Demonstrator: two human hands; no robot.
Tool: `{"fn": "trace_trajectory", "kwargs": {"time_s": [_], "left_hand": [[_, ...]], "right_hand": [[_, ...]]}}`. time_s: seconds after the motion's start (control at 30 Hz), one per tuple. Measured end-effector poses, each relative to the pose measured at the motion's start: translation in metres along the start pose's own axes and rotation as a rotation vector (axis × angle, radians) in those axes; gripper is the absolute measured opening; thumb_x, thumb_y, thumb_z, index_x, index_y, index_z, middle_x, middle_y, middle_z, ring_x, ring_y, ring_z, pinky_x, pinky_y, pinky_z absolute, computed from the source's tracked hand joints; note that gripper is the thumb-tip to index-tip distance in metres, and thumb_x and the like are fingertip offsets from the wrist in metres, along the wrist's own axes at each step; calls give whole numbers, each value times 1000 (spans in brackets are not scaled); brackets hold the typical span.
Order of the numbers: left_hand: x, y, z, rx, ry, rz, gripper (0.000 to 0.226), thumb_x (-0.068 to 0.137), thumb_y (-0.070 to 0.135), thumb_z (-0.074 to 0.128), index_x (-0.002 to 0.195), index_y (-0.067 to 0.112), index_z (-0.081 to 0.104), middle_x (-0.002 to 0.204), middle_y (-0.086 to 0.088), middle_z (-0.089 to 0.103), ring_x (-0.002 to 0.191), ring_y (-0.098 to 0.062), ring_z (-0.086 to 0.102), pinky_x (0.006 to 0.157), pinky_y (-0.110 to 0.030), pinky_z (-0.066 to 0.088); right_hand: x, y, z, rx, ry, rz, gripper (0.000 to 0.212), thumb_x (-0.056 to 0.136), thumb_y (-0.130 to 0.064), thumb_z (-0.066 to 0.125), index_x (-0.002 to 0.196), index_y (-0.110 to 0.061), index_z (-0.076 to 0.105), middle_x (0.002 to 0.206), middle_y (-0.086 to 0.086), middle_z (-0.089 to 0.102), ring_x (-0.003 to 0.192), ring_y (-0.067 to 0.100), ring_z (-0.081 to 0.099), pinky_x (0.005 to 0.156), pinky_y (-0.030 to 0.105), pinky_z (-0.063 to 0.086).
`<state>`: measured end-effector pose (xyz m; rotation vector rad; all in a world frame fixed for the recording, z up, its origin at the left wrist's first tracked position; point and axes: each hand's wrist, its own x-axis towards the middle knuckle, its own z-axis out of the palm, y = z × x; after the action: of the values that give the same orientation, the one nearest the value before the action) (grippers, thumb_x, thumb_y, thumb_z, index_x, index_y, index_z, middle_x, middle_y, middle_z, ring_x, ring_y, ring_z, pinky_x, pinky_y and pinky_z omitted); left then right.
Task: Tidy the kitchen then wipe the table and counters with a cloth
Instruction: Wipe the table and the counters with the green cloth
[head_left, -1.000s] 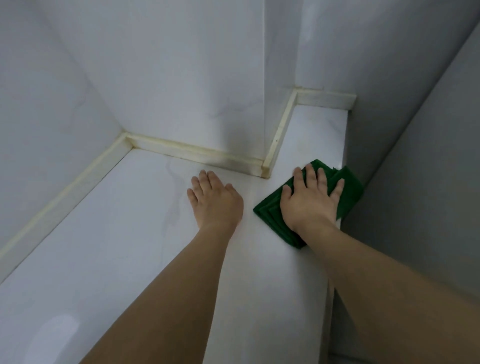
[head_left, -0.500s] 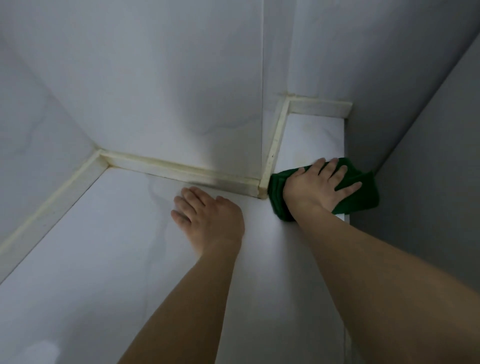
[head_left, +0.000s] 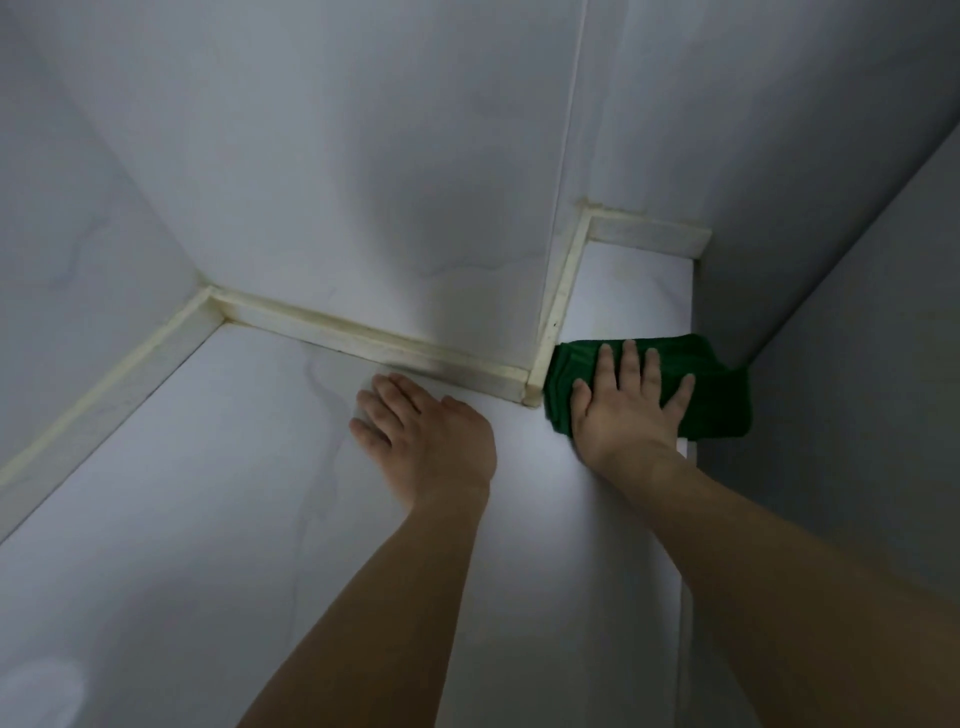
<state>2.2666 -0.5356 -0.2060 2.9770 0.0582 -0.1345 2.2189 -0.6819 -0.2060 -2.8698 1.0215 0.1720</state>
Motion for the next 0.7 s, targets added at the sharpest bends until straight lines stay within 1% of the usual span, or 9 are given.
{"fn": "trace_trajectory", "kwargs": {"time_s": [0.13, 0.27, 0.33, 0.4, 0.47, 0.53, 0.6, 0.63, 0.7], "left_hand": [[1, 0, 1, 19, -23, 7, 66, 99, 34, 16, 151, -2, -3, 161, -16, 0, 148, -34, -2, 119, -50, 1], [5, 1, -3, 106, -50, 6, 67, 99, 35, 15, 150, -6, -1, 160, -20, 3, 147, -38, 2, 119, -51, 3], [11, 6, -11, 262, -65, 81, 67, 100, 35, 15, 147, -12, 9, 155, -29, 14, 143, -43, 16, 118, -51, 13], [20, 5, -25, 446, -83, 180, 65, 101, 35, 18, 143, -14, 25, 146, -33, 31, 134, -44, 35, 113, -49, 28], [26, 0, -39, 546, -62, 359, 55, 100, 32, 25, 135, -6, 44, 133, -28, 49, 121, -40, 49, 104, -47, 39], [25, -8, -51, 532, 49, 627, 42, 97, 26, 31, 120, 3, 57, 116, -18, 58, 104, -33, 55, 92, -40, 45], [17, -17, -53, 433, 136, 933, 38, 98, 27, 30, 115, 5, 57, 111, -15, 57, 98, -30, 53, 87, -38, 43], [11, -21, -51, 373, 137, 1107, 37, 99, 28, 31, 114, 6, 57, 109, -13, 57, 97, -29, 52, 85, -37, 43], [2, -27, -42, 268, 50, 1452, 32, 96, 25, 36, 109, 8, 59, 105, -11, 58, 93, -26, 53, 83, -37, 46]], "right_hand": [[14, -12, -5, 33, -62, 95, 60, 100, -44, 8, 154, -21, -6, 160, 4, -14, 146, 28, -17, 107, 68, -14], [27, -19, -8, 31, -77, 118, 59, 100, -42, 8, 153, -22, -8, 160, 4, -16, 146, 27, -18, 104, 73, -13], [35, -18, -10, 26, -66, 122, 59, 100, -42, 7, 153, -23, -7, 160, 4, -15, 146, 27, -17, 103, 73, -13], [43, -20, -11, 26, -73, 117, 59, 99, -41, 7, 153, -23, -7, 160, 3, -15, 146, 26, -16, 103, 73, -12], [49, -20, -13, 18, -85, 107, 59, 99, -41, 8, 153, -22, -7, 160, 3, -15, 146, 26, -16, 104, 73, -12], [52, -19, -16, 25, -92, 84, 59, 100, -41, 9, 153, -21, -7, 160, 4, -15, 146, 26, -17, 104, 73, -12], [56, -17, -20, 40, -118, 53, 59, 100, -43, 9, 153, -21, -7, 160, 3, -17, 146, 26, -18, 105, 72, -12], [54, -13, -24, 54, -143, 33, 59, 101, -44, 9, 154, -22, -7, 160, 3, -18, 146, 25, -19, 106, 71, -12], [50, -3, -28, 81, -169, -50, 57, 102, -45, 12, 154, -25, -1, 160, 2, -16, 146, 24, -17, 107, 69, -12]]}}
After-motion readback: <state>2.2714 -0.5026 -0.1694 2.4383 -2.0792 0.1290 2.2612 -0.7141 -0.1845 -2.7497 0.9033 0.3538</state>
